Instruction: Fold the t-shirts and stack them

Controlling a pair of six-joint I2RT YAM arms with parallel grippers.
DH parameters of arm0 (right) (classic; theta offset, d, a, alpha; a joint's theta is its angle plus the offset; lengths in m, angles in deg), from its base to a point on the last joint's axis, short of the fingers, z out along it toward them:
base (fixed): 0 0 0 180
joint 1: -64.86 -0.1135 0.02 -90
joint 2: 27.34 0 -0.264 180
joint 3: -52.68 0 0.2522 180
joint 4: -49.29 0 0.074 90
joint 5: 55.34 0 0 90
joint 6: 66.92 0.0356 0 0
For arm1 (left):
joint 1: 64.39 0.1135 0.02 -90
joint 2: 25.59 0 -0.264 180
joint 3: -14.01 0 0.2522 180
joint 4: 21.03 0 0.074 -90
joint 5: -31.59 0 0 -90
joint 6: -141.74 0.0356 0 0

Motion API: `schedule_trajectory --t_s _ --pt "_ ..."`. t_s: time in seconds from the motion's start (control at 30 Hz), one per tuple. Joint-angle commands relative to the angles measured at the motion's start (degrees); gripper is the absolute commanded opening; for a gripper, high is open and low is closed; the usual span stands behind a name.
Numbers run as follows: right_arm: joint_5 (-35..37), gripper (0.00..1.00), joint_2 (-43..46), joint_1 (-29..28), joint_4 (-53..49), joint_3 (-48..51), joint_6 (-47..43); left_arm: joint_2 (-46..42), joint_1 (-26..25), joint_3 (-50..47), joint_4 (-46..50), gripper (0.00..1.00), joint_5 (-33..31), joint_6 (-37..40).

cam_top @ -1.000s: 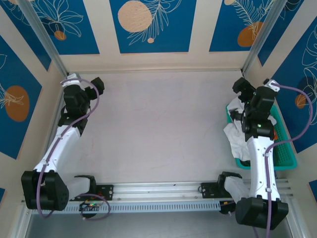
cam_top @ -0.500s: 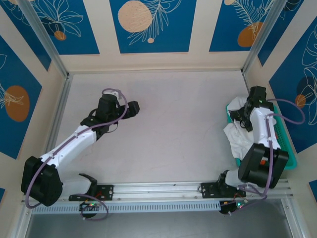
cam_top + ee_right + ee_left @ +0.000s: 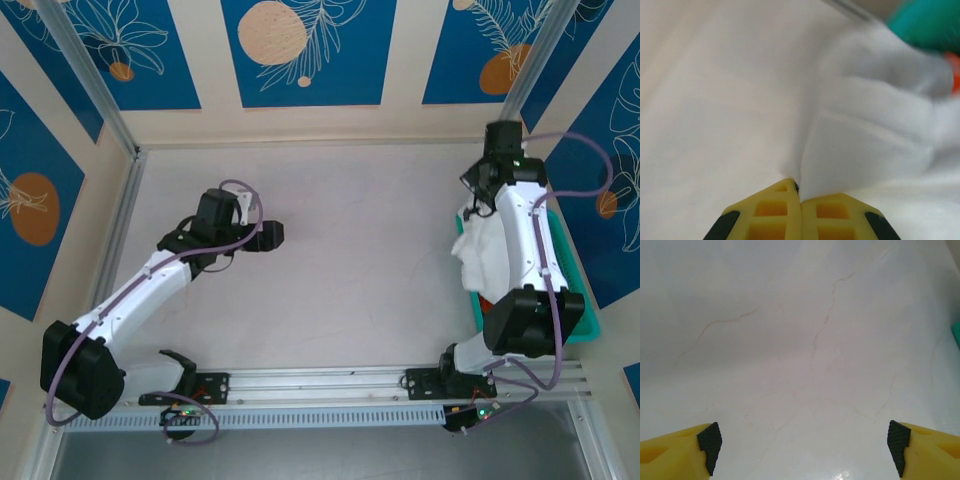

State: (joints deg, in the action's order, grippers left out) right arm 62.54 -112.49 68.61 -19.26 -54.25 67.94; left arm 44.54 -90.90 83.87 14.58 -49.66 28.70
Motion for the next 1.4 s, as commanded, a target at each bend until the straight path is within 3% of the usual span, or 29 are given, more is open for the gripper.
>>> schedule_trajectory --t_s 0.0,0.13,0.2,0.3,0.47,0.6,0.63,0.73,0.77,0.83,0.93,1.03,1.13,1.23,1.37 --pt "6.7 0.00 2.5 -6.5 0.5 -10.4 -0.8 -0.1 -0.6 5.5 2.0 0.88 0.2 4.0" --pt "2.1 0.00 1.4 -15.7 9.4 -16.9 -2.8 -0.7 -1.0 11.3 7.5 0.89 -11.5 5.2" --pt "-2.2 0.00 -0.7 -21.4 14.7 -20.4 -3.7 -1.7 -1.5 14.1 11.6 0.97 -23.8 5.1" --pt "-7.1 0.00 -5.3 -29.0 17.8 -27.3 -4.6 -4.3 -1.6 16.1 15.6 0.99 -40.9 5.6" --pt "-13.0 0.00 -12.5 -37.9 21.8 -38.2 -7.2 -10.5 -1.6 12.9 12.6 1.00 -51.8 9.1" --pt "-13.2 0.00 -17.7 -38.1 16.6 -43.3 -4.0 -11.6 -1.3 12.8 14.7 1.00 -57.0 8.3" --pt "-12.6 0.05 -18.4 -38.0 16.0 -42.6 -4.6 -11.2 -0.9 13.1 15.6 1.00 -56.7 8.2" --pt "-4.4 0.52 -24.5 -35.2 2.2 -46.8 -2.6 -9.2 1.1 14.6 20.6 1.00 -54.2 4.3" --pt "-3.7 0.61 -28.0 -32.3 -5.6 -51.0 1.0 -9.0 1.9 14.5 21.3 1.00 -52.1 3.3" --pt "-7.5 0.69 -32.4 -26.9 -19.6 -56.3 7.2 -8.6 3.9 13.6 21.3 1.00 -46.8 2.0" --pt "-11.7 0.72 -30.9 -23.3 -21.9 -49.3 5.4 -5.6 6.7 13.3 24.0 1.00 -38.2 -1.1" --pt "-20.0 0.72 -23.0 -23.3 -9.3 -31.2 0.9 0.3 9.3 13.6 28.2 1.00 -29.9 -6.9" --pt "-30.1 0.68 -18.4 -23.4 -0.8 -14.4 3.3 5.3 12.1 12.2 27.3 1.00 -20.3 -9.6" --pt "-37.7 0.61 -19.1 -25.8 2.5 -4.4 3.8 8.6 14.5 11.5 28.1 0.98 -16.6 -10.9" --pt "-44.8 0.54 -25.2 -30.8 3.5 -1.3 1.5 9.8 15.8 9.3 32.4 0.89 -15.9 -11.8"
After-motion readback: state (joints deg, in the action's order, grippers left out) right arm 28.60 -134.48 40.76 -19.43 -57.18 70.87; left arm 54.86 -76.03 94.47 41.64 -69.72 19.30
